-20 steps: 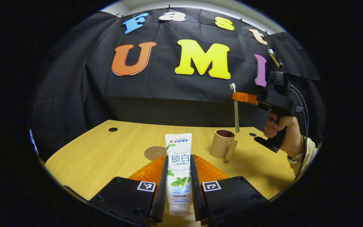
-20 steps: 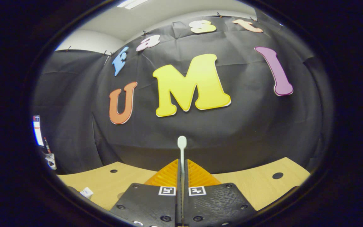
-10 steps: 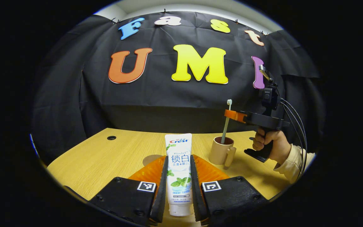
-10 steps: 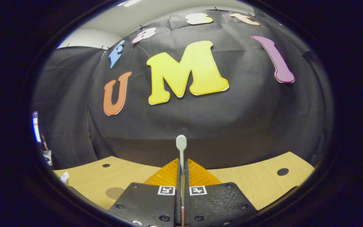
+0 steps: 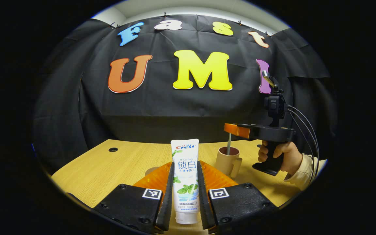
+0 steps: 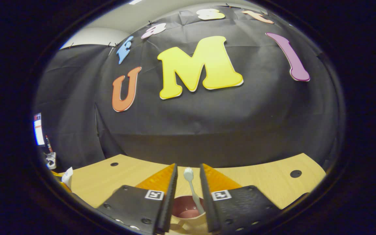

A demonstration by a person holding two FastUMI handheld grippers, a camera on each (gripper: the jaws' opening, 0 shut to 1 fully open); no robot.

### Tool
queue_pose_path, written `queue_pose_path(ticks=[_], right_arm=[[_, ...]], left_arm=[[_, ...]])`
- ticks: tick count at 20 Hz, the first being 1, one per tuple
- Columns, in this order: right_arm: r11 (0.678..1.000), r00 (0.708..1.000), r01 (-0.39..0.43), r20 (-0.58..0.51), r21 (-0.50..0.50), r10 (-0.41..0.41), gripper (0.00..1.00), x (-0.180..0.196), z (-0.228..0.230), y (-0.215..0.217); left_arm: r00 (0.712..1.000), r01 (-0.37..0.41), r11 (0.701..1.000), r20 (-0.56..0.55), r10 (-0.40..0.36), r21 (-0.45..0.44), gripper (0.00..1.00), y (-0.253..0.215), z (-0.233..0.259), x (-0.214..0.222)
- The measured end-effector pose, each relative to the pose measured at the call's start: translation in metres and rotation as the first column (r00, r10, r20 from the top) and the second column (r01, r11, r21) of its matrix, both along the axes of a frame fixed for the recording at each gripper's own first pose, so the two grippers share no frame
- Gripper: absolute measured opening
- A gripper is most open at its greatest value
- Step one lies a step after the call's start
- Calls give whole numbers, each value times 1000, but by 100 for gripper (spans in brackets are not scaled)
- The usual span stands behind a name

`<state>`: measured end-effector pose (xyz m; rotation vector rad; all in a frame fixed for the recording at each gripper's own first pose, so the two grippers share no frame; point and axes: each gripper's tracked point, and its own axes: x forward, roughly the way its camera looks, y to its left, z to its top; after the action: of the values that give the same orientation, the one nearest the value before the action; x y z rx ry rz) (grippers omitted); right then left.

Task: Put the toothbrush and toothpaste on the desktop into the cup, then pick up the cup and place it on the coaster on the desktop.

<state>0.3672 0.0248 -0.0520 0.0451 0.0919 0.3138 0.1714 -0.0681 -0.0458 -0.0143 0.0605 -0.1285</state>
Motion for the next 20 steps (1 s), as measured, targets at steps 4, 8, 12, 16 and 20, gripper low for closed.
queue_pose_path(ticks=[4,8,12,16,20], right_arm=[[1000,1000,-19,-9,9,19,64,-18,-1,-1],[999,1000,-19,17,-30,19,96,-44,5,-15],[999,999,20,47,-33,-19,97,-86,16,-52],[999,999,36,28,-7,-36,97,-122,3,-82],[998,999,42,7,42,-42,97,-136,-5,-104]], left_arm=[[1000,18,1000,22,-18,-11,39,-10,14,9],[998,63,998,21,-62,-29,39,-28,26,26],[989,139,989,63,-136,-40,39,-58,47,55],[970,217,974,128,-208,-63,39,-86,69,79],[956,246,967,178,-232,-62,38,-106,81,111]])
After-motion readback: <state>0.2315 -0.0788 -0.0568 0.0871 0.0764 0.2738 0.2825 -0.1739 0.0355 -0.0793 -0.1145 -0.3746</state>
